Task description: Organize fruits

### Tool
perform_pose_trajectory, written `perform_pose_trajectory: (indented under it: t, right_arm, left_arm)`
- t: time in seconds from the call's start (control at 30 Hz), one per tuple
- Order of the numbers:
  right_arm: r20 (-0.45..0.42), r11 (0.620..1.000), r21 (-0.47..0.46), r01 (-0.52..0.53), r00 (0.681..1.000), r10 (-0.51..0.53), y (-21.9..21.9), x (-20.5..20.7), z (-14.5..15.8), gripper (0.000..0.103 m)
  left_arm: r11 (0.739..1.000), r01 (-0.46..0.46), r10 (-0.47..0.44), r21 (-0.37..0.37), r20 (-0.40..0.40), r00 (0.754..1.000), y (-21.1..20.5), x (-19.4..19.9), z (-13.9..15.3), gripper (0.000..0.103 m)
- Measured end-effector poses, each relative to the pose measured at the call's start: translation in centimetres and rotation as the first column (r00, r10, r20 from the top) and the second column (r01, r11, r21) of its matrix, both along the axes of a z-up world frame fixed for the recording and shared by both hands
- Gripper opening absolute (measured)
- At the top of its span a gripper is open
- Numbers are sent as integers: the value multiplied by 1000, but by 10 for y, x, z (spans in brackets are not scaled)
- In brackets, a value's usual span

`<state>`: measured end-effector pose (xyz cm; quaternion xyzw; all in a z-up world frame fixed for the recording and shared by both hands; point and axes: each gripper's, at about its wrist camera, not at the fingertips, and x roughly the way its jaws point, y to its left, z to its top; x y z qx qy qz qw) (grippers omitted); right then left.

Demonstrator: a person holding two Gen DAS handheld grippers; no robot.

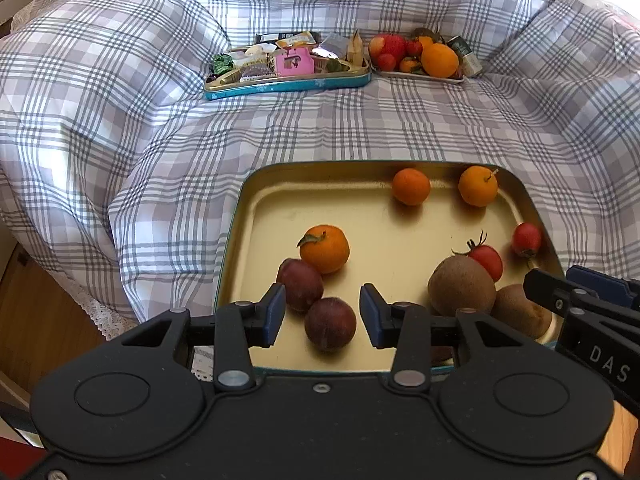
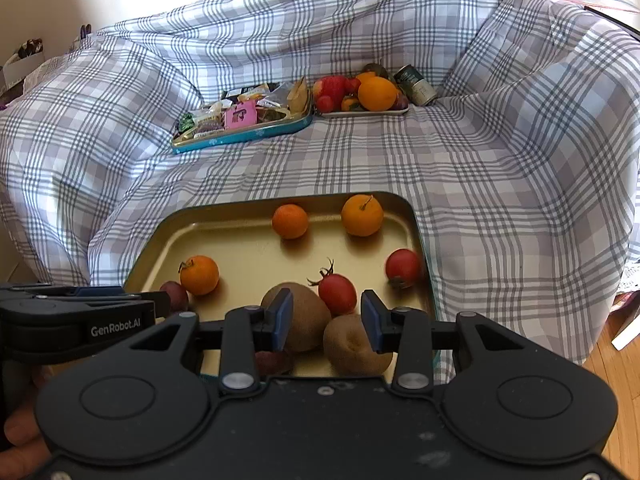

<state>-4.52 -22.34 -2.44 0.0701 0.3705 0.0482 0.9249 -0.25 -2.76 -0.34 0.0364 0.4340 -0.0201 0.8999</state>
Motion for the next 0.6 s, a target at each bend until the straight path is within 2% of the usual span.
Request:
perform_pose_trajectory:
  t: [0.6]
  right_arm:
    - [-53,1000,-5,23,998,-24,-3,-6,-10,41]
  left_arm:
    - [1000,-9,9,8,-61,998,1,-8,-11,51]
